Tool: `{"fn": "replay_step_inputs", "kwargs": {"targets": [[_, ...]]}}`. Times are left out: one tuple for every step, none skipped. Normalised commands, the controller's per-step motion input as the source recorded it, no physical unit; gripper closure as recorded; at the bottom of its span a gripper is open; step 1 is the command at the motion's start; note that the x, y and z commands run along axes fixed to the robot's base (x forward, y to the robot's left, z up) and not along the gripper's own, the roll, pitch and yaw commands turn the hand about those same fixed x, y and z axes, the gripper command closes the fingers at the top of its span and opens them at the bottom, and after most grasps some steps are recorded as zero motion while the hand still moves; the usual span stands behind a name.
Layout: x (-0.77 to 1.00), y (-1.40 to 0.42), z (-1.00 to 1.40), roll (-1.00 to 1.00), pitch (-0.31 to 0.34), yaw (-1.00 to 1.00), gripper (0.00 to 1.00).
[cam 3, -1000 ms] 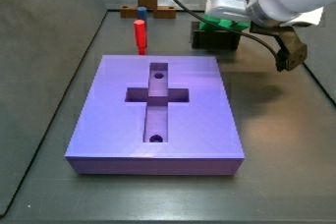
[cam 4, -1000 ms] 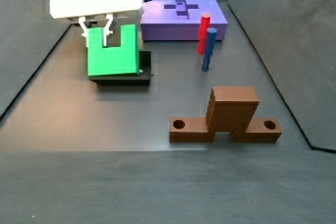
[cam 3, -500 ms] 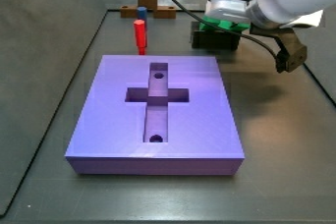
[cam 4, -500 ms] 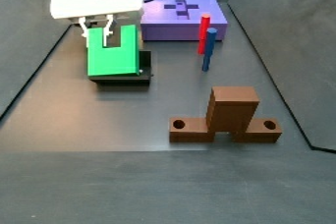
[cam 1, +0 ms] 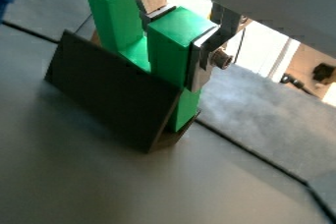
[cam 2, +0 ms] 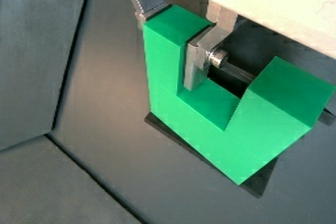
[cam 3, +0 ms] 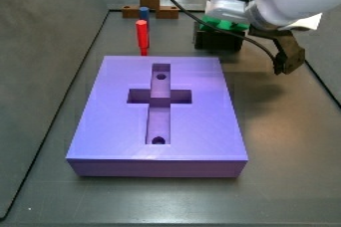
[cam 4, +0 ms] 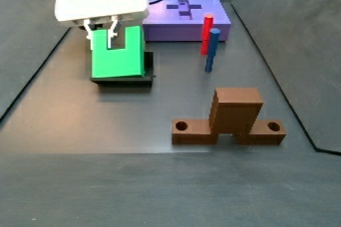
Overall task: Pick up the green object. Move up. Place the green object on the fixture. Regrasp the green object. Move to above the board. Insert the green object.
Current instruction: Move to above the board.
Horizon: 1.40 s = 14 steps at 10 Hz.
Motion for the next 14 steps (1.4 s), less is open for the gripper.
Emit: {"fn": "replay_step_inputs", "kwargs": {"targets": [[0.02,-0.01,1.4,-0.06,0.03,0.07,1.0],[-0.01,-0.03,1.4,-0.13,0.025,0.07,1.0],[0.0,-0.01,1.4,-0.07,-0.003,0.06,1.0],[0.01,-0.02,1.4,-0.02,0.005,0.04,1.0],[0.02,-0.03,1.4,0.01,-0.006,0.02,1.0],[0.03,-0.03,1.4,-0.01,0.003,0.02,1.0],[0.03,-0.03,0.69,0.0,0.026,0.01,1.0],[0.04,-0.01,0.34,0.0,0.046,0.0,1.0],[-1.3,-1.4,0.29,-1.0,0.039,0.12,1.0],[-1.32,-1.4,0.27,-1.0,0.024,0.13,1.0],[-1.4,-1.38,0.26,-1.0,-0.018,0.13,1.0],[-1.4,-1.3,0.23,-1.0,-0.043,0.14,1.0],[-1.4,-1.31,0.24,-1.0,-0.05,0.14,1.0],[-1.4,-1.26,0.22,-1.0,-0.083,0.14,1.0]]}}
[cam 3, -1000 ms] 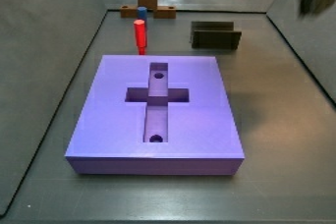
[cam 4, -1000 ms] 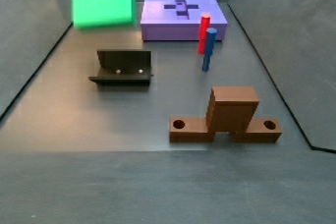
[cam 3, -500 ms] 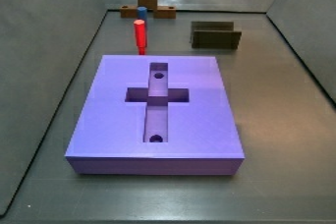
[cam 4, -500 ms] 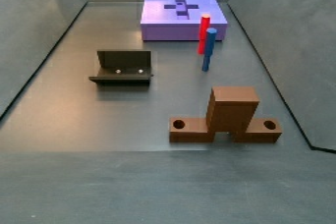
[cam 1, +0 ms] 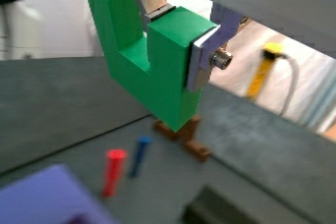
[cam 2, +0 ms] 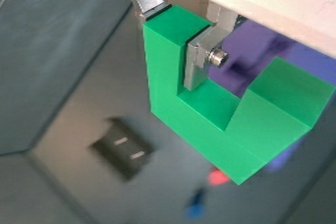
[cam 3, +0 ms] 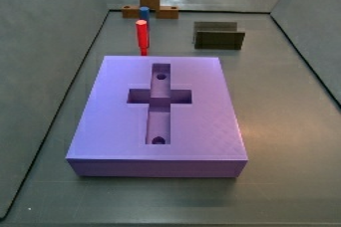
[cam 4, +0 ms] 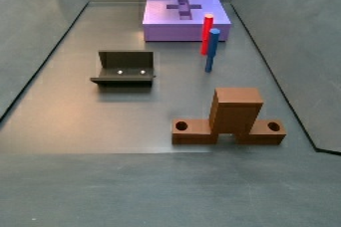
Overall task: Pick up the green object. Move up. Place the green object on the fixture. Regrasp the green object. Move to above the board. Insert the green object.
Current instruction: Move to above the board.
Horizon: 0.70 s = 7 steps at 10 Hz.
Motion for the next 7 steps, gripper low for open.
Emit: {"fn": "replay_step_inputs", "kwargs": {"targets": [[-0.75,-0.65,0.11,-1.0,-0.097,0.14,1.0],[-0.31,-0.2,0.03,-1.0,-0.117,0.13,1.0],[-0.14,-0.08,0.01,-1.0,-0.108,0.11,1.0],[-0.11,-0.05,0.02,-1.0,-0.121,0.1,1.0],[-0.08,0.0,-0.01,-0.87,-0.14,0.06,1.0],[-0.08,0.02,0.01,-0.66,-0.126,0.04,1.0],[-0.07,0.02,0.0,-0.46,-0.105,0.02,1.0]]}}
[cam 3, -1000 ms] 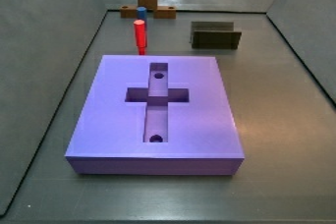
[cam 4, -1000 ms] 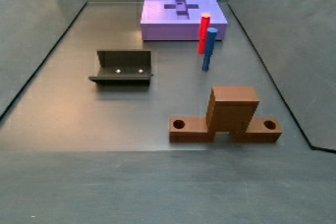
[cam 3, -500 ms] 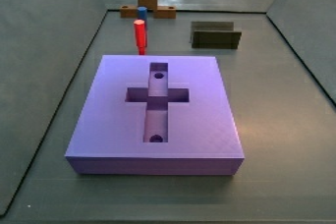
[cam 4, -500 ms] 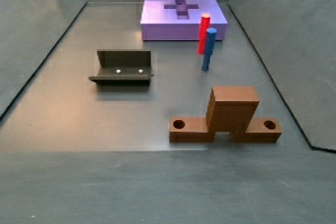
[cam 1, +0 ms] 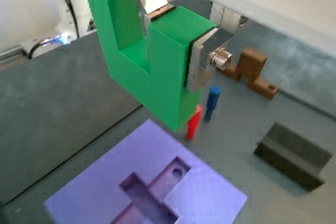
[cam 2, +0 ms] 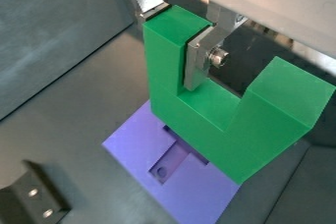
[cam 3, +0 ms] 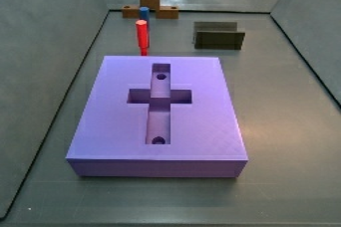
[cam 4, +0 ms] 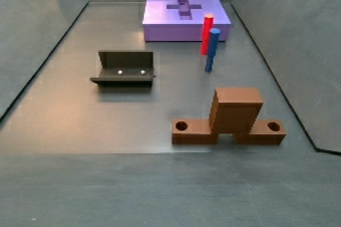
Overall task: Pick up the green object. Move up. Place the green object on the fixture. Regrasp the green object. Move to above the board. Insert the green object.
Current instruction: Move to above the board, then insert the green object.
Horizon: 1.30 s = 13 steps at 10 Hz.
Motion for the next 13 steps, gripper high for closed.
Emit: {"fn": "replay_step_inputs", "kwargs": {"targets": [[-0.05,0.01,-0.01,-0.26,-0.072,0.01,1.0],[0.01,0.0,-0.01,-0.01,-0.003,0.0,1.0],[0.0,-0.2,-0.25,-0.03,-0.187,0.0,1.0],[0.35,-0.39,-0.58,-0.09,-0.351,0.0,1.0],[0.55,-0.41,-0.65,-0.05,-0.324,0.07,1.0],[0.59,-0.33,-0.66,-0.02,-0.321,0.07,1.0],[0.48,-0.28,-0.92,0.17,-0.041,0.0,1.0],[0.28,-0.15,-1.0,0.03,-0.007,0.1,1.0],[0.28,-0.02,-1.0,0.01,-0.011,0.19,1.0],[0.11,0.0,-0.99,0.15,0.0,0.17,1.0],[-0.02,0.0,-1.0,0.11,0.014,0.1,1.0],[0.03,0.04,-0.74,0.03,0.087,0.04,1.0],[-0.24,0.03,-0.3,0.01,0.01,-0.1,1.0]]}}
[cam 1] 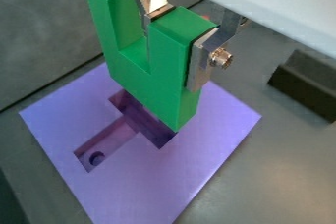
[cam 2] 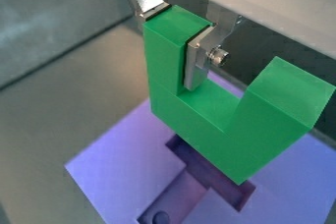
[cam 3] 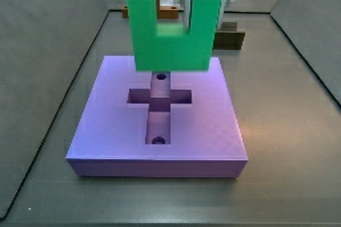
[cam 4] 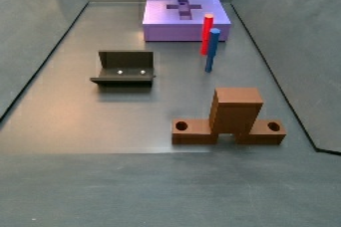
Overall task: Pick up the green object. Move up. Place the green object on the fixture. Regrasp the green object. Move to above the board. Insert the green object.
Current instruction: Insert the green object.
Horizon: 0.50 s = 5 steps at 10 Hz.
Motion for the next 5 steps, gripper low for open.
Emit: {"fn": "replay_step_inputs", "kwargs": {"targets": [[-0.27,0.09,-0.46,0.0,0.0,-0.11,1.0],[-0.32,0.07,-0.53,0.0,0.0,-0.12,1.0],[-0.1,0.0,-0.35,0.0,-0.019,-0.03,1.0],[0.0,0.0,-0.27,0.0,-0.07,0.0,1.0],[0.07,-0.1,-0.31,0.0,-0.073,0.03,1.0]]}}
